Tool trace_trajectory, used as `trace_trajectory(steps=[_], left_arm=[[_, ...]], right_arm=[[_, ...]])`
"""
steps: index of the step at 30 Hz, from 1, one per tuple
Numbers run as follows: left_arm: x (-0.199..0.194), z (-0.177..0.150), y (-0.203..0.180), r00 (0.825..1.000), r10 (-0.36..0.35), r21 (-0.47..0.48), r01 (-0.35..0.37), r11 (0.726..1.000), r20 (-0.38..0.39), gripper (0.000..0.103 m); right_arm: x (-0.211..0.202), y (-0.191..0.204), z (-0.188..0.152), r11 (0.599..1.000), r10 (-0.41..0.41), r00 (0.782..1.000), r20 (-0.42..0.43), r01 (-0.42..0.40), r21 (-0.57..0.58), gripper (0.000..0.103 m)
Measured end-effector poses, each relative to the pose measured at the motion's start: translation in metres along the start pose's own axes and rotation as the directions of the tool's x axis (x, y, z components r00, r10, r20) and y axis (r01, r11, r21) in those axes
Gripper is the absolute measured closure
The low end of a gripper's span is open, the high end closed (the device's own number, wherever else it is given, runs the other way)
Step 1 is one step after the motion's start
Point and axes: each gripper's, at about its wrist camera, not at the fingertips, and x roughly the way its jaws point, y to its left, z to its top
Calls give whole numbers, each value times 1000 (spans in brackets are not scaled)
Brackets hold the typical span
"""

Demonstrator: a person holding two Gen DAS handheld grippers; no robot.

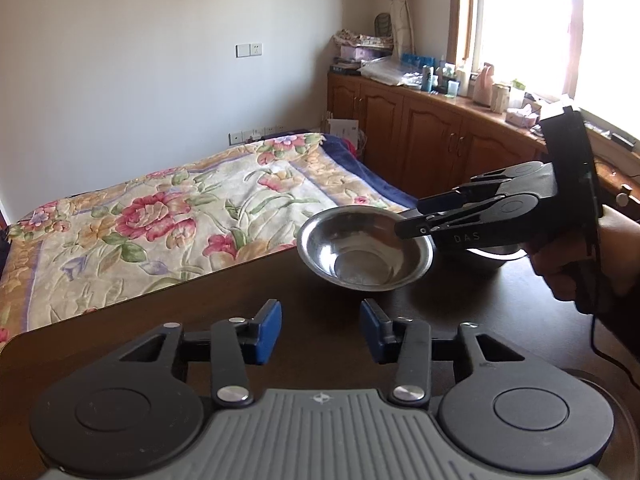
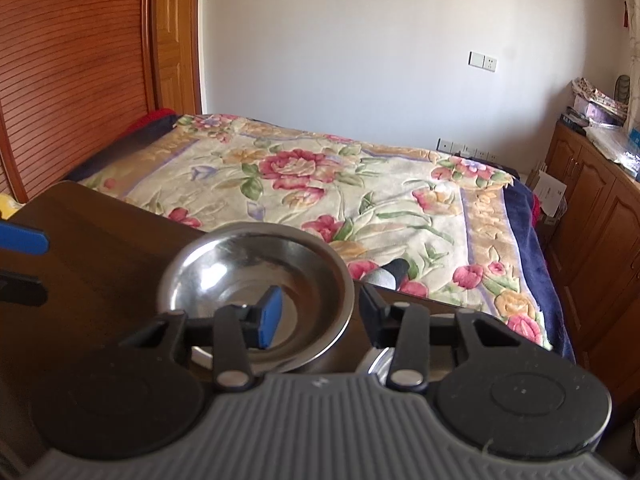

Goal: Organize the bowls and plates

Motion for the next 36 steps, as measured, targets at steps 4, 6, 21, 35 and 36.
trace_trajectory(steps=[4,6,21,35,36], left_arm=[[19,6,4,1000,2,-18,-3,1000,-22,63],[28,9,5,999,-6,-33,5,999,-31,63],[72,21,1,996,-38,-121,28,992,-83,63],[79,13,6,991,-12,-134,-6,991,-136,78],[78,12,6,990,-12,-132,-6,991,-137,79]], right_arm=[[6,0,0,1000,-11,1000,-17,11,-5,61],[10,-3,2,1000,-10,1000,-23,10,-2,61],[21,-5,0,999,29,997,-73,-28,21,73],[15,8,-7,996,90,992,-88,-90,8,83],[14,8,-7,995,98,991,-86,-97,13,83]])
